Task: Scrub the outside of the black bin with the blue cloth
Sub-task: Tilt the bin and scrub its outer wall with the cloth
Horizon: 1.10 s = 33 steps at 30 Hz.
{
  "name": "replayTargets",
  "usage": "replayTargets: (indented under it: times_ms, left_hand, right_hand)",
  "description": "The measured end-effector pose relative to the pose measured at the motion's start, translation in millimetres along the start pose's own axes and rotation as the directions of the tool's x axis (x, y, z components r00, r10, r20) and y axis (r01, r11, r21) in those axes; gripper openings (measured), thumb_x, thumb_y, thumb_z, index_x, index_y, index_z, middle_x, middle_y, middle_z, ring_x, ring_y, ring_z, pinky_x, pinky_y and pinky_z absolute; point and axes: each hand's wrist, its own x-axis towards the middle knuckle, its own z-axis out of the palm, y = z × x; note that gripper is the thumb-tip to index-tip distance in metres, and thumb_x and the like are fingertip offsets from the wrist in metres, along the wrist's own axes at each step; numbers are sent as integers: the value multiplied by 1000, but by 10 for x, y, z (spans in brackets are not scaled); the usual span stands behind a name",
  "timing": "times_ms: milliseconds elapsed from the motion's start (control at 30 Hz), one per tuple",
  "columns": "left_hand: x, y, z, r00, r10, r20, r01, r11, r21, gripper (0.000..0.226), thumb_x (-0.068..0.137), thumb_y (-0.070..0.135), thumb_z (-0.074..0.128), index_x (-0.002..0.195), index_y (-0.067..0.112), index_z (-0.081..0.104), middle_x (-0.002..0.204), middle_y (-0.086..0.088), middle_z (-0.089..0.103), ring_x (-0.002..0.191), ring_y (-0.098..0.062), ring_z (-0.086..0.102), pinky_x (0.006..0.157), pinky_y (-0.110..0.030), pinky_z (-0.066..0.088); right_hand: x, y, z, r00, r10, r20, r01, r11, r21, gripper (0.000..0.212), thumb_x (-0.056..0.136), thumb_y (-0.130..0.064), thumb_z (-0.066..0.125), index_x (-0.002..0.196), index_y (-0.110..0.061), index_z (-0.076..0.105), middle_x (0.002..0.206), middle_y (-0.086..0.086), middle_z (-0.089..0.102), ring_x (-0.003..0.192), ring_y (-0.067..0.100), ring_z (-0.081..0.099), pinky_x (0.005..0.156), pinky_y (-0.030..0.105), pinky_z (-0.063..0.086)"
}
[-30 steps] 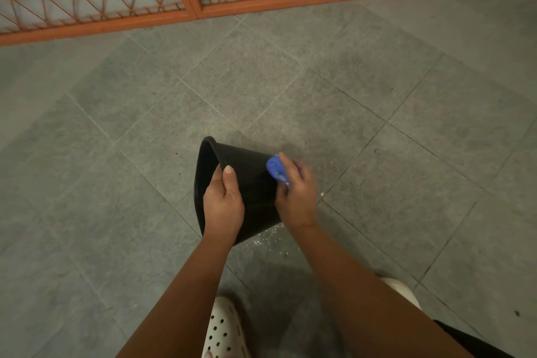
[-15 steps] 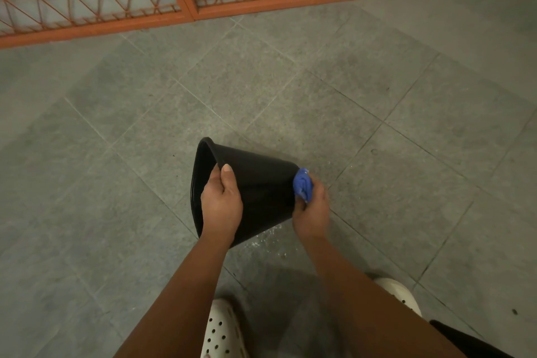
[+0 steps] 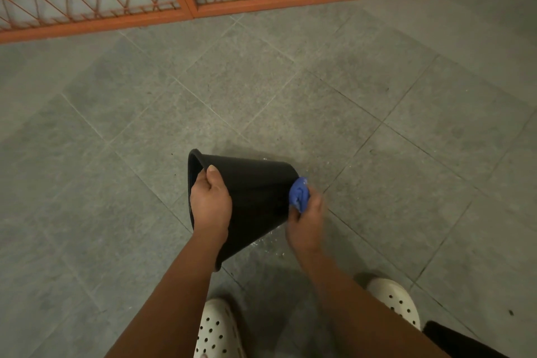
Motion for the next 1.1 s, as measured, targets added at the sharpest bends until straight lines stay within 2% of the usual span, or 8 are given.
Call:
replayTargets:
  times_ms: [100, 267, 467, 600, 733, 867, 1033, 1100]
  left_hand:
    - [23, 2, -29, 1000, -26, 3, 26, 1000, -1, 24, 103, 35, 30, 103, 24, 51, 85, 13, 52, 79, -3, 50, 83, -27, 35]
    - [24, -36, -23, 1000, -13, -6, 13, 1000, 6, 39, 102, 37, 30, 118, 13, 57, 105, -1, 60, 100, -17, 56, 92, -32, 43]
    - [24, -12, 12, 999, 38, -18, -38, 998, 45, 37, 102, 36, 30, 117, 17, 57, 98, 5, 58, 99, -15, 56, 85, -30, 41]
    - [15, 0, 14, 1000, 30, -6, -29, 998, 57, 39, 102, 36, 30, 126, 17, 54, 106, 2, 58, 101, -16, 54, 88, -31, 42]
    - [15, -2, 22, 999, 38, -14, -38, 999, 37, 39, 102, 37, 30, 124, 18, 55, 104, 5, 59, 102, -14, 56, 89, -30, 42]
    - [-15, 28, 50, 998, 56, -24, -55, 998, 26, 39, 102, 35, 30, 127, 15, 54, 100, 8, 56, 97, -10, 53, 86, -26, 39]
    - [27, 8, 58, 999, 16, -44, -15, 1000, 17, 40, 102, 36, 30, 126, 15, 54, 105, 4, 56, 99, -14, 52, 87, -29, 40]
    - [9, -15, 74, 999, -1, -35, 1, 1000, -1, 40, 102, 36, 31, 123, 13, 55, 107, 0, 59, 100, -15, 55, 87, -30, 42]
  right_hand:
    - [-137, -127, 48, 988, -155, 30, 155, 988, -7, 46, 85, -1, 60, 128, -9, 46, 124, 1, 40, 109, 7, 41, 86, 0, 30]
    - [242, -2, 46, 999, 40, 22, -40, 999, 7, 46, 87, -3, 56, 130, -11, 42, 125, 7, 47, 111, 17, 49, 92, 23, 39]
    - [53, 162, 69, 978, 199, 60, -202, 978, 47, 54, 87, -9, 56, 126, -36, 31, 119, 6, 52, 104, 26, 58, 90, 50, 50]
    - [-44, 42, 67, 995, 99, 2, -99, 995, -14, 49, 88, -4, 58, 133, -8, 38, 123, 7, 43, 104, 12, 45, 85, 8, 33]
    - [177, 56, 77, 990, 125, 60, -124, 992, -19, 55, 84, 1, 57, 133, -8, 37, 126, 12, 44, 112, 23, 49, 94, 32, 42]
    - [289, 135, -33, 964, 263, 44, -260, 963, -69, 57, 86, -1, 56, 138, -9, 33, 134, 15, 38, 117, 30, 47, 99, 40, 42]
    - [-236, 7, -16, 970, -216, -112, 215, 976, -28, 56, 79, 9, 62, 130, -5, 44, 129, 17, 41, 112, 4, 39, 94, 5, 34]
    - [-386, -66, 62, 945, -318, -80, 319, 948, 0, 60, 77, 10, 62, 130, -12, 43, 131, 15, 36, 114, -2, 34, 95, 2, 31]
